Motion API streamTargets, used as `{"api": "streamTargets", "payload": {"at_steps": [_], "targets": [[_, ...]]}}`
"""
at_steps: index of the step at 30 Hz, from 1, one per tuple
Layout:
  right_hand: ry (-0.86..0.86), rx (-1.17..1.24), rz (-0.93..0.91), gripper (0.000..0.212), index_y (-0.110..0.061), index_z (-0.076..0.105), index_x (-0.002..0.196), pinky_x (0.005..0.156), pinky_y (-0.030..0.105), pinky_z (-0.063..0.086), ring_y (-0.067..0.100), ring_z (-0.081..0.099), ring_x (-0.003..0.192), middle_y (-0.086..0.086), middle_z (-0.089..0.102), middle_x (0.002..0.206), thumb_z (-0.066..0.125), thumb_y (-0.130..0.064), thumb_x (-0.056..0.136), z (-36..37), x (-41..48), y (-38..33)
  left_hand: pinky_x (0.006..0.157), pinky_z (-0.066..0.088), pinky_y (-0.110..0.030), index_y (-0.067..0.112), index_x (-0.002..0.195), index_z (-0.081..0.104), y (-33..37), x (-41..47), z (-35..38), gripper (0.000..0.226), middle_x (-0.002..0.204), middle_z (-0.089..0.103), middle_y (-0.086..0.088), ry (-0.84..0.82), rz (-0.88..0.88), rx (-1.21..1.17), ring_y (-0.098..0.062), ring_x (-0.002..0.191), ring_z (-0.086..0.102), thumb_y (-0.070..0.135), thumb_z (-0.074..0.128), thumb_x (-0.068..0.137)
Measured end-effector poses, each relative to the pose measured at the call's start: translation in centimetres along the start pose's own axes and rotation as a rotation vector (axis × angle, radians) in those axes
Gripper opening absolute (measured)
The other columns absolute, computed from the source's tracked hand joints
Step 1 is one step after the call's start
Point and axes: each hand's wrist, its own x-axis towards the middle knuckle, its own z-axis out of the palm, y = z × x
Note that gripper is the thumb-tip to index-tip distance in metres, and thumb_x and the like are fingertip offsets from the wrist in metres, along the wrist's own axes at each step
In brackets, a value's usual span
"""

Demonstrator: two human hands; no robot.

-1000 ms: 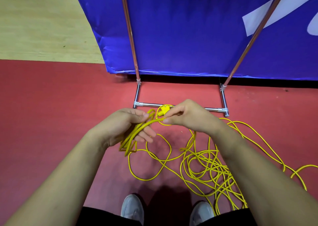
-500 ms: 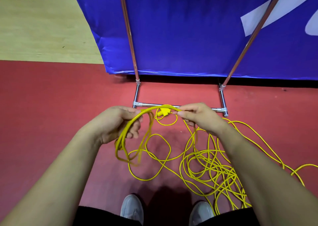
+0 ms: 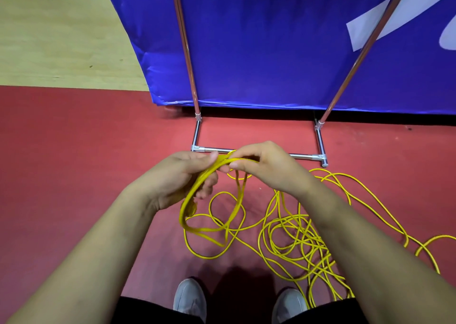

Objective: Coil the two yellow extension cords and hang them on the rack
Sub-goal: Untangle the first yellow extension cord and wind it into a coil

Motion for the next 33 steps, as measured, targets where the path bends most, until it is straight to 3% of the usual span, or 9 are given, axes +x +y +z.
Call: {"api": "streamTargets", "payload": {"at_steps": [2, 6, 9, 13, 18, 22, 26, 30, 33], "targets": [[-0.001, -0.009, -0.049, 0.006, -0.021, 0.072, 0.091, 0.069, 0.037, 0.050, 0.019, 0.060, 0.071, 0.001, 0.069, 0.075, 0.068, -0.023, 0.087, 0.3, -0.2, -0.7, 0.043, 0.034, -0.024, -0.006, 0.097, 0.059, 0.0, -0.1, 0.2, 0.038, 0.055, 0.052, -0.006, -0.003, -0.001, -0.012, -0.018, 0.041, 0.047, 0.030, 0.053, 0.087], [0.074, 0.094, -0.043, 0.016, -0.012, 0.058, 0.094, 0.063, 0.033, 0.046, 0.020, 0.056, 0.066, 0.006, 0.064, 0.073, 0.070, -0.014, 0.084, 0.5, -0.1, -0.9, 0.040, 0.026, -0.020, 0.000, 0.094, 0.061, 0.3, -0.2, 0.2, 0.029, 0.053, 0.037, -0.001, -0.035, 0.007, -0.037, -0.009, 0.036, 0.029, 0.026, 0.048, 0.091], [0.108, -0.046, -0.002, 0.013, -0.012, 0.058, 0.084, 0.059, 0.022, 0.039, 0.004, 0.047, 0.061, -0.004, 0.057, 0.067, 0.071, -0.014, 0.084, 0.3, 0.2, 1.2, 0.044, 0.024, -0.023, 0.005, 0.085, 0.056, 0.5, -0.4, 0.0, 0.021, 0.052, 0.034, 0.002, -0.032, 0.018, -0.059, -0.009, 0.038, 0.031, 0.024, 0.048, 0.090], [0.227, 0.045, 0.212, 0.016, -0.013, 0.055, 0.078, 0.053, 0.013, 0.033, -0.003, 0.047, 0.051, -0.006, 0.058, 0.062, 0.068, -0.008, 0.086, -0.3, -0.2, 6.5, 0.039, 0.038, -0.019, 0.008, 0.082, 0.052, 1.2, -1.3, -0.9, 0.016, 0.057, 0.054, -0.004, 0.019, 0.080, -0.194, -0.016, 0.041, 0.053, 0.022, 0.046, 0.088], [0.301, 0.025, 0.592, 0.016, 0.003, 0.060, 0.078, 0.056, 0.025, 0.034, 0.008, 0.045, 0.055, 0.004, 0.056, 0.063, 0.070, -0.008, 0.083, 0.4, -2.2, 14.2, 0.038, 0.020, -0.017, 0.012, 0.085, 0.044, 2.3, -1.8, -2.3, 0.016, 0.053, 0.040, 0.009, -0.077, 0.266, -0.424, -0.001, 0.034, 0.023, 0.019, 0.033, 0.095], [0.174, 0.146, 0.621, 0.010, -0.005, 0.060, 0.080, 0.060, 0.026, 0.039, 0.016, 0.046, 0.056, 0.004, 0.057, 0.061, 0.065, -0.009, 0.089, 1.8, -2.9, 15.2, 0.041, 0.019, -0.019, 0.012, 0.087, 0.049, 2.2, -1.1, -2.7, 0.013, 0.051, 0.035, 0.009, 0.027, 0.340, -0.439, -0.002, 0.035, 0.027, 0.020, 0.041, 0.092], [0.063, 0.116, 0.563, 0.018, -0.015, 0.047, 0.098, 0.065, 0.026, 0.036, 0.008, 0.041, 0.066, -0.005, 0.047, 0.077, 0.056, -0.030, 0.096, 3.0, -1.8, 12.7, 0.043, 0.024, -0.018, 0.009, 0.096, 0.057, 1.7, -0.2, -3.5, 0.023, 0.053, 0.035, 0.007, 0.245, 0.357, -0.421, -0.004, 0.037, 0.030, 0.027, 0.043, 0.095], [0.084, -0.180, 0.454, 0.021, -0.017, 0.042, 0.079, 0.060, 0.030, 0.027, 0.015, 0.036, 0.058, -0.002, 0.041, 0.064, 0.050, -0.020, 0.099, 3.7, -0.7, 10.3, 0.046, 0.027, -0.019, 0.004, 0.100, 0.059, 1.0, 0.1, -4.7, 0.025, 0.057, 0.039, 0.004, 0.386, 0.331, -0.292, -0.009, 0.044, 0.034, 0.025, 0.045, 0.098], [-0.295, -0.422, 0.461, 0.030, -0.014, 0.051, 0.059, 0.058, 0.028, 0.037, 0.020, 0.043, 0.060, -0.003, 0.043, 0.053, 0.058, -0.013, 0.088, 2.9, -0.3, 7.1, 0.044, 0.036, -0.019, 0.008, 0.085, 0.054, 0.8, -0.2, -4.7, 0.018, 0.057, 0.048, 0.002, 0.360, 0.281, -0.140, -0.012, 0.044, 0.045, 0.017, 0.046, 0.098]]}}
